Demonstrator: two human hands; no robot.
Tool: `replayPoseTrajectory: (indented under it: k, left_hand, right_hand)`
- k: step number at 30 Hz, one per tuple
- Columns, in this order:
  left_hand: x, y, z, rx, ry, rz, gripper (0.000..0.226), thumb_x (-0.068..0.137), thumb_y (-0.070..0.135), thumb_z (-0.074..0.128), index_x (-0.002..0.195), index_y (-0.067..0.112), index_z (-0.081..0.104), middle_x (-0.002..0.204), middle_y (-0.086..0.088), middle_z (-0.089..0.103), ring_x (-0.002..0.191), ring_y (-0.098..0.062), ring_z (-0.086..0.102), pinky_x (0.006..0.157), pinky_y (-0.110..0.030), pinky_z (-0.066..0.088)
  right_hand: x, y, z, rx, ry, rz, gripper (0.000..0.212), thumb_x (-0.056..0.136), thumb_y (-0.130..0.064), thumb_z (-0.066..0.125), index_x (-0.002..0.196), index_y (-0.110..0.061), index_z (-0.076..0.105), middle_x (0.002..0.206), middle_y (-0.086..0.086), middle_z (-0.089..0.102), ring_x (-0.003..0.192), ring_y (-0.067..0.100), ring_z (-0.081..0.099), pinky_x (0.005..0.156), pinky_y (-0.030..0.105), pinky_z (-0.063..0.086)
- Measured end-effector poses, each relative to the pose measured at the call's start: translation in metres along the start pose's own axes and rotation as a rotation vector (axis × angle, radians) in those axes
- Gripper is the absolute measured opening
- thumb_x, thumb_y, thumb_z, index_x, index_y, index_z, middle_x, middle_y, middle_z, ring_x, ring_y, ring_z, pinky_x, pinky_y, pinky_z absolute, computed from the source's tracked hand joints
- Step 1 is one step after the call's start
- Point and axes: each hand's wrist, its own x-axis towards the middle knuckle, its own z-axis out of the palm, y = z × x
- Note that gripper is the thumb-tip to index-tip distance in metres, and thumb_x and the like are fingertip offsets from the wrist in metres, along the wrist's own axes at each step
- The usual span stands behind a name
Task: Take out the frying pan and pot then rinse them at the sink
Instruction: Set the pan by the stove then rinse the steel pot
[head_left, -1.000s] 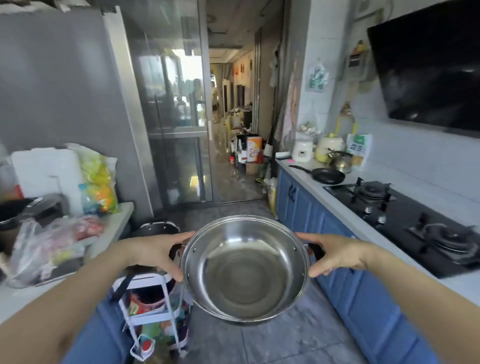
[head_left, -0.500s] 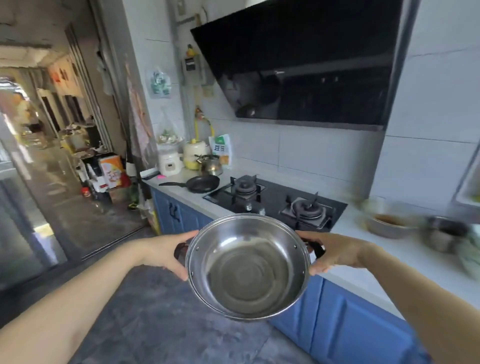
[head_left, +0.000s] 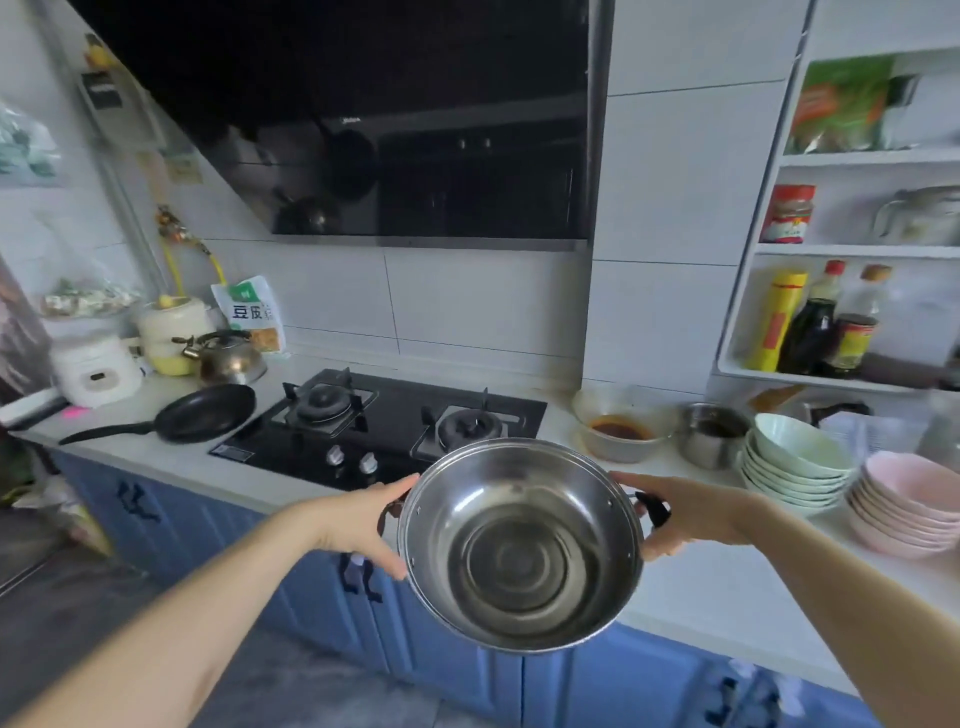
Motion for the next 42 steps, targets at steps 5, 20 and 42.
replayPoseTrajectory:
  k: [5,20,42]
  left_hand:
    - [0.085,0.025,-0.004,0.019,-0.019,-0.012,0.129,0.064,0.032,0.088,0.149,0.052,-0.007,0.159,0.0,0.011,0.114,-0.03,0.056,0.079,-0.046,0.052]
    - [0.243,0.029,0.035,-0.074,-0.048,-0.094,0.14,0.046,0.047,0.093,0.129,0.072,-0.017,0.156,-0.005,0.015,0.146,-0.025,0.017,0.118,-0.047,0.024]
    - [0.279,0.022,0.061,-0.091,-0.045,-0.17,0.136,0.049,0.046,0.091,0.143,0.062,-0.007,0.151,-0.004,0.021,0.142,-0.027,0.024,0.114,-0.052,0.028]
  right_hand:
    - [0.041,0.05,-0.057,-0.037,0.04,0.052,0.094,0.071,-0.016,0.083,0.138,-0.061,0.034,0.115,0.007,0.061,0.077,0.016,0.051,0.076,0.033,0.055]
    - [0.138,0.186,-0.104,-0.063,0.057,0.126,0.106,0.059,-0.027,0.084,0.138,-0.066,0.026,0.12,-0.002,0.057,0.066,0.0,0.05,0.077,0.025,0.054]
    - [0.17,0.223,-0.109,0.044,0.094,0.184,0.085,0.066,-0.011,0.086,0.117,-0.064,0.043,0.134,-0.003,0.051,0.102,0.013,0.065,0.091,0.029,0.053]
